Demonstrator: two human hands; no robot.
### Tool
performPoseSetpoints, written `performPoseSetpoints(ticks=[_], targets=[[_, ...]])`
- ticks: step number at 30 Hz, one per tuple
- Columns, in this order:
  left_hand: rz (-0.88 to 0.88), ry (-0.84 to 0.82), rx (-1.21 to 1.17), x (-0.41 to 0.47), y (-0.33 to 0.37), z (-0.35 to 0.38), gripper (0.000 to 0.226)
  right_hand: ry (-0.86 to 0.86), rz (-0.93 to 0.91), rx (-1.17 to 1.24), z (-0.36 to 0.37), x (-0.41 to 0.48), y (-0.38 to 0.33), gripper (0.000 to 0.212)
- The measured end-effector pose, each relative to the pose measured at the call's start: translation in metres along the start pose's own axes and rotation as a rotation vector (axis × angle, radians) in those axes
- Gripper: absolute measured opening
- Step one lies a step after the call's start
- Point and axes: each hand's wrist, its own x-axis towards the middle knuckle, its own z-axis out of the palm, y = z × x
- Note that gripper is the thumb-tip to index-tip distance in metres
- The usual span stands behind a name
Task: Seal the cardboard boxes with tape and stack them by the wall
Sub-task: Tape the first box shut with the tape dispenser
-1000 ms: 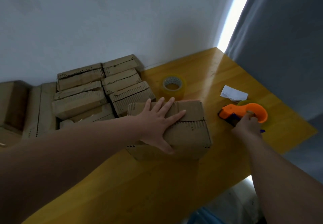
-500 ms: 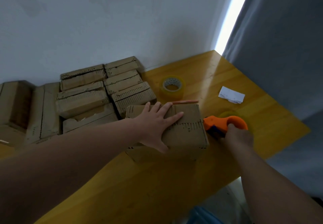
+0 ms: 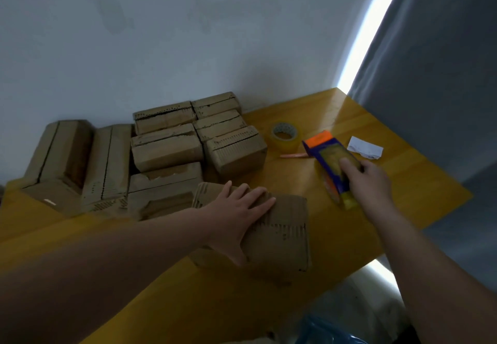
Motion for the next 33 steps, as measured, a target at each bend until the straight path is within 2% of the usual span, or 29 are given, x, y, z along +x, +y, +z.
performPoseSetpoints(ticks=[2,4,8,11,13,16,19,24,26,28,33], targets=[[-0.001,0.008,-0.001,-0.013,0.003,0.005,0.129,0.062,-0.056,0.19,-0.006,-0.02,-0.03,0.024],[0.001,0.021,-0.01,-0.024,0.006,0.01,0.129,0.052,-0.092,0.334,-0.009,-0.039,-0.056,0.021],[-0.044,0.034,-0.04,-0.038,0.006,0.02,0.133,-0.206,-0.07,0.438,-0.004,-0.074,-0.089,0.023],[-0.131,0.015,-0.043,-0.052,0.001,0.027,0.132,-0.393,-0.044,0.373,0.009,-0.096,-0.093,0.049],[-0.175,0.001,-0.041,-0.065,-0.003,0.033,0.126,-0.449,-0.051,0.276,0.019,-0.109,-0.089,0.064],[-0.2,-0.007,-0.041,-0.081,-0.009,0.042,0.113,-0.519,-0.131,0.199,0.025,-0.118,-0.084,0.076],[-0.161,0.0,-0.079,-0.091,-0.014,0.049,0.104,-0.586,-0.232,0.033,0.022,-0.12,-0.085,0.077],[-0.134,0.01,-0.158,-0.099,-0.02,0.045,0.104,-0.504,-0.344,-0.228,0.018,-0.115,-0.087,0.071],[-0.156,0.045,-0.102,-0.1,-0.026,0.042,0.101,-0.521,-0.343,-0.226,0.018,-0.116,-0.087,0.072],[-0.2,0.044,-0.075,-0.098,-0.033,0.04,0.108,-0.526,-0.342,-0.165,0.018,-0.117,-0.087,0.071],[-0.221,-0.022,-0.157,-0.093,-0.038,0.032,0.116,-0.51,-0.37,-0.009,0.025,-0.116,-0.085,0.074]])
